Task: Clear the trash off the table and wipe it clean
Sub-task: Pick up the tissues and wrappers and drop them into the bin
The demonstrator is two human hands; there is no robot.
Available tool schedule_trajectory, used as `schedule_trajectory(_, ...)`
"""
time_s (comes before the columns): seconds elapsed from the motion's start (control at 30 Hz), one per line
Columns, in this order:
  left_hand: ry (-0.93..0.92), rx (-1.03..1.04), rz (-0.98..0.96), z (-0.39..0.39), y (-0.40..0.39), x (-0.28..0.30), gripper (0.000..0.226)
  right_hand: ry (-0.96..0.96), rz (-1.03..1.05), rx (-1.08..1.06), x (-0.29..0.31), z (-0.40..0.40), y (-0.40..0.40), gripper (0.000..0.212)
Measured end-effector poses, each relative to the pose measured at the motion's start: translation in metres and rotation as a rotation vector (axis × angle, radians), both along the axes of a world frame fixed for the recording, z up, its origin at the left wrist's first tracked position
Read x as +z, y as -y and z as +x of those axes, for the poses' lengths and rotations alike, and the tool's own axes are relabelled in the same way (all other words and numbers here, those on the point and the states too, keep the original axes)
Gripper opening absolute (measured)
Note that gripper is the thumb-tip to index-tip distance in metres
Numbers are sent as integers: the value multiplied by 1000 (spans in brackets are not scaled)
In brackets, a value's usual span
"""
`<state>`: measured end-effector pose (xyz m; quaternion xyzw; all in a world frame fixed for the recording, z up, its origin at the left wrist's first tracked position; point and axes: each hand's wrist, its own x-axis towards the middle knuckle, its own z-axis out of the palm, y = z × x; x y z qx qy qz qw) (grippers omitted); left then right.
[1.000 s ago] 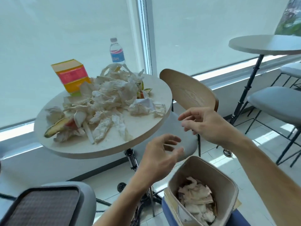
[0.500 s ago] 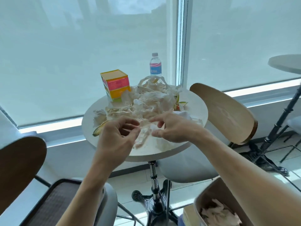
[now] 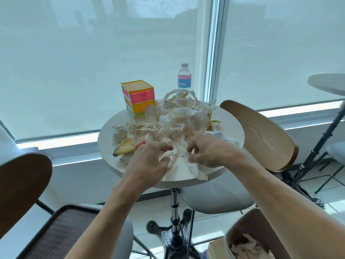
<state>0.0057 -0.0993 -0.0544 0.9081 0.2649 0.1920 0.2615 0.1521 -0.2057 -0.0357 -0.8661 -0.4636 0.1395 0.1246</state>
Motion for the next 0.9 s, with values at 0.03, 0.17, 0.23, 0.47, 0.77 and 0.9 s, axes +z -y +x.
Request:
schedule_trajectory(0.03, -79, -3, 28, 4, -1, 1, 36, 10, 32, -4, -1, 0, 1, 24)
schedule_trajectory(0.17, -231, -30, 69, 12, -6, -1, 43, -1, 177, -35, -7, 4, 5, 14)
schedule_trajectory(0.23, -242, -19, 85, 14, -7, -3, 41, -37, 275, -53, -8, 6, 8, 13)
schedule_trajectory(0.47, -80, -13, 96, 16, -7, -6, 33, -102, 572, -122, -3, 11, 31, 14)
schedule_trajectory(0.77, 342, -128, 15, 20, 22, -13, 19, -284, 690, -234, -18, 36, 96, 12)
schedule_trajectory(0.9, 389, -216, -47, 23, 50, -10, 19, -346, 587, -282, -38, 46, 137, 12)
